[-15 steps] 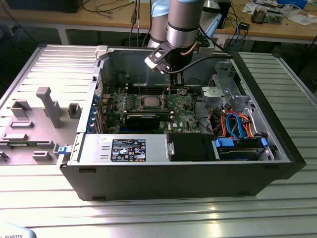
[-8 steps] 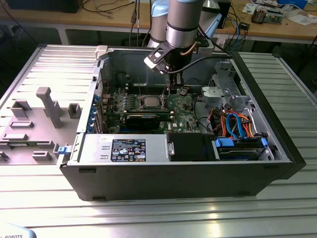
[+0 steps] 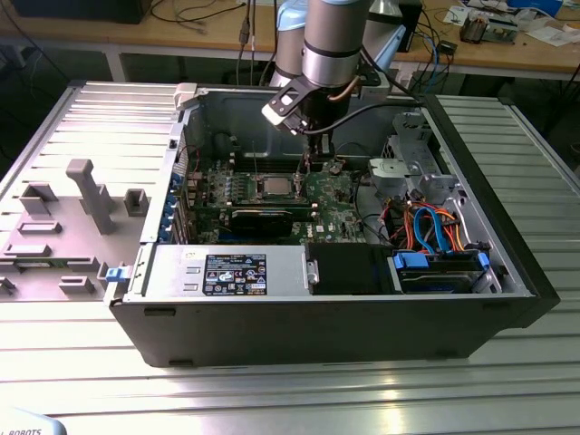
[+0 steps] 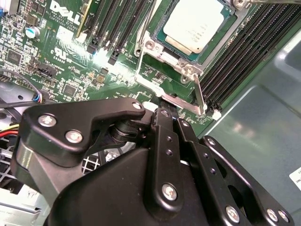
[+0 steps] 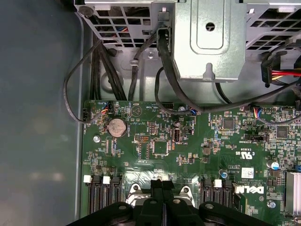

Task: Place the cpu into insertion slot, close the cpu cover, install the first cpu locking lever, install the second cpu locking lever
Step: 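Close the cpu cover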

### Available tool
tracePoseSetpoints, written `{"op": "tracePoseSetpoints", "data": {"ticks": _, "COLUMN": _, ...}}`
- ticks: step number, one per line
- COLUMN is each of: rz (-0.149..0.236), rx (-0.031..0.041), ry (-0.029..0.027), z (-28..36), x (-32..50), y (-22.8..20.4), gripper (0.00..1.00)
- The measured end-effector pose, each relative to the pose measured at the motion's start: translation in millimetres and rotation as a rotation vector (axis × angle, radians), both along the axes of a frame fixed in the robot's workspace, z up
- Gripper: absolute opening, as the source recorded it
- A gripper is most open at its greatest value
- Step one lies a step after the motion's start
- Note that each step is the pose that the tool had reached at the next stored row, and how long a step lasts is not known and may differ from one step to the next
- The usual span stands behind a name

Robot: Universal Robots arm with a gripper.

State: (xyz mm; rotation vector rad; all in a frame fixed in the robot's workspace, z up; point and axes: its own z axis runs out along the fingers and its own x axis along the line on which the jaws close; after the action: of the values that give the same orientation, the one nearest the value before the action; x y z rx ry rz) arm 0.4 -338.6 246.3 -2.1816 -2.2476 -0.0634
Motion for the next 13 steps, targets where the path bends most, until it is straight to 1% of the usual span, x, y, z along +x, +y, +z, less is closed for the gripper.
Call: {"op": "tracePoseSetpoints", "data": {"ticks": 13, "rz": 0.0, "rx": 0.0, "ry": 0.0, "z": 0.0, "x": -3.1, "y": 0.0, "gripper": 0.11}}
